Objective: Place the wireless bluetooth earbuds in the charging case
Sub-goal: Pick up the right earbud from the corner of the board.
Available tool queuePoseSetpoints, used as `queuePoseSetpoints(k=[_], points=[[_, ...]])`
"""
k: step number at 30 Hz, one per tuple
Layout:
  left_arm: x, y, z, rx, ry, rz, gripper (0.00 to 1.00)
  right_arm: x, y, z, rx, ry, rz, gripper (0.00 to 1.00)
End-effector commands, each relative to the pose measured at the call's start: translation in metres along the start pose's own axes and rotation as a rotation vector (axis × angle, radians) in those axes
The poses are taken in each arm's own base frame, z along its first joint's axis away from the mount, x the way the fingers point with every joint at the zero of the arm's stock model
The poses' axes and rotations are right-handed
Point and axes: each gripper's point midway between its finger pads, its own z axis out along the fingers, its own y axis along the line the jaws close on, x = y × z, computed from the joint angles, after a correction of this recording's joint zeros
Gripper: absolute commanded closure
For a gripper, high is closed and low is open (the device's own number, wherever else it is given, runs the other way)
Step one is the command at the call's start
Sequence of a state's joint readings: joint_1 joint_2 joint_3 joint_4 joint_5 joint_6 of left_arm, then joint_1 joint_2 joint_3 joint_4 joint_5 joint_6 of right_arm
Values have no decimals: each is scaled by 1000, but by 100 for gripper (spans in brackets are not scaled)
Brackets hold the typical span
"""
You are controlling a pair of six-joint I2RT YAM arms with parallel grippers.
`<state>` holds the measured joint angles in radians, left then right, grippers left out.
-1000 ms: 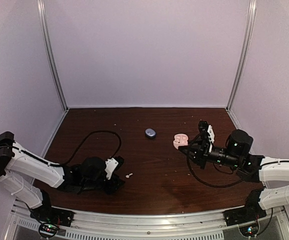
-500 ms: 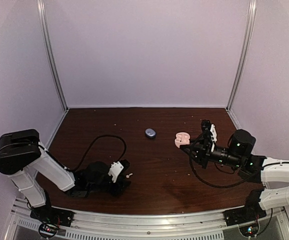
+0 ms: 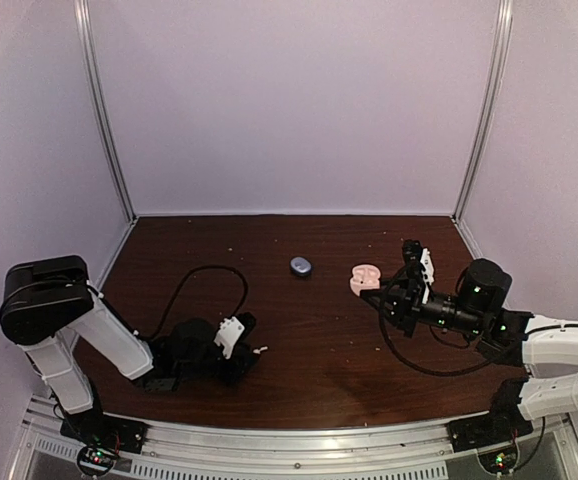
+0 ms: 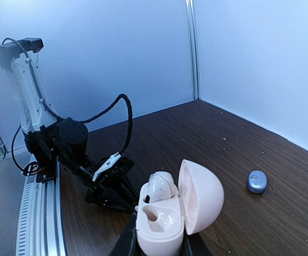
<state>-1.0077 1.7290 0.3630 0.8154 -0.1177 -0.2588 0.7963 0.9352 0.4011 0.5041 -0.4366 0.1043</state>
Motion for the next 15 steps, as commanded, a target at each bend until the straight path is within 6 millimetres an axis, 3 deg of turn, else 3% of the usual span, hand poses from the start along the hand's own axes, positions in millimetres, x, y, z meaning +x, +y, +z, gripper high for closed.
queuePoseSetpoints(k=[1,8,15], points=[[17,-4,6,33,56,59,63,-7,-1,-2,15,-19,-4,100],[23,-5,13,51,78,98,69,-8,-2,-3,22,-19,-5,100],[23,-5,14,57,85,97,81,-8,-2,-4,25,-19,-7,100]])
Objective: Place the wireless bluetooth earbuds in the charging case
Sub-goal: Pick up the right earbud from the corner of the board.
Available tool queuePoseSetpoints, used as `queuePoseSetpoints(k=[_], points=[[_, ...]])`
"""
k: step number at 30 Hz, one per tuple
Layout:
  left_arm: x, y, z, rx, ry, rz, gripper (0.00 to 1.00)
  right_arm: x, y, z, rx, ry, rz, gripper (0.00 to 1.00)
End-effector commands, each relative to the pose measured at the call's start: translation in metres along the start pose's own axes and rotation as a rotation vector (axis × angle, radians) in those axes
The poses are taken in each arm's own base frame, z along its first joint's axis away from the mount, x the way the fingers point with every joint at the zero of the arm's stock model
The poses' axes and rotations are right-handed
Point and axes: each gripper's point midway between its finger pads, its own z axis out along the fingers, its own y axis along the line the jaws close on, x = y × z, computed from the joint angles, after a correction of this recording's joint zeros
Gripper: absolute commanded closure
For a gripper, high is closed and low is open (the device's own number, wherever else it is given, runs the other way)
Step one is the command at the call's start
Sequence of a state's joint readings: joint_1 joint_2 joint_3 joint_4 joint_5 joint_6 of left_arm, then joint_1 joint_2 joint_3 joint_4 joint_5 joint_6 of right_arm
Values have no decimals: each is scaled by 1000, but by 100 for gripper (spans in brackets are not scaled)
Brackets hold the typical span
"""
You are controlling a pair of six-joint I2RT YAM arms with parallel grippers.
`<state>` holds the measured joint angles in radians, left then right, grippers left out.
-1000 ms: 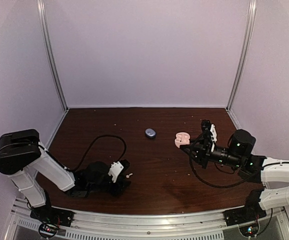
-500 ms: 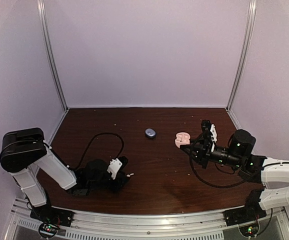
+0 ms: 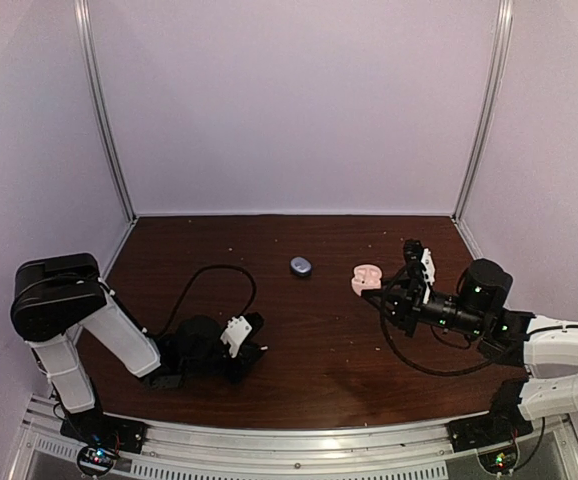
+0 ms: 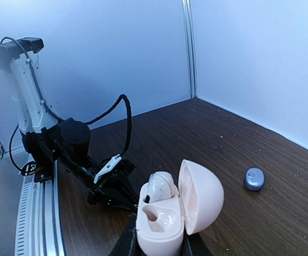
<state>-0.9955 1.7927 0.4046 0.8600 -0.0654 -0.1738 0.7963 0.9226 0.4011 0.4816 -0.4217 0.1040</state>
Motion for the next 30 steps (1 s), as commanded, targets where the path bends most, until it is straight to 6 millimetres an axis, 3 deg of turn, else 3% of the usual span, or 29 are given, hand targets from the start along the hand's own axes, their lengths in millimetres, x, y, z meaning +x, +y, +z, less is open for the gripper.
queuePoseSetpoints(k=[1,6,10,16,24,30], points=[[29,-2,0,21,105,18,82,-8,0,-2,10,-25,-9,100],[20,-4,-3,36,110,10,90,-6,0,-1,6,-19,-10,100],[1,-6,-10,43,100,-14,92,-3,2,1,-8,-10,-16,100],[-55,-16,-33,98,63,-38,92,-2,3,5,-21,-16,-51,100],[-151,-44,-80,256,47,-50,91,-1,8,24,-15,-35,-228,100],[-196,-61,-109,345,66,-60,91,-2,6,35,19,-40,-337,100]])
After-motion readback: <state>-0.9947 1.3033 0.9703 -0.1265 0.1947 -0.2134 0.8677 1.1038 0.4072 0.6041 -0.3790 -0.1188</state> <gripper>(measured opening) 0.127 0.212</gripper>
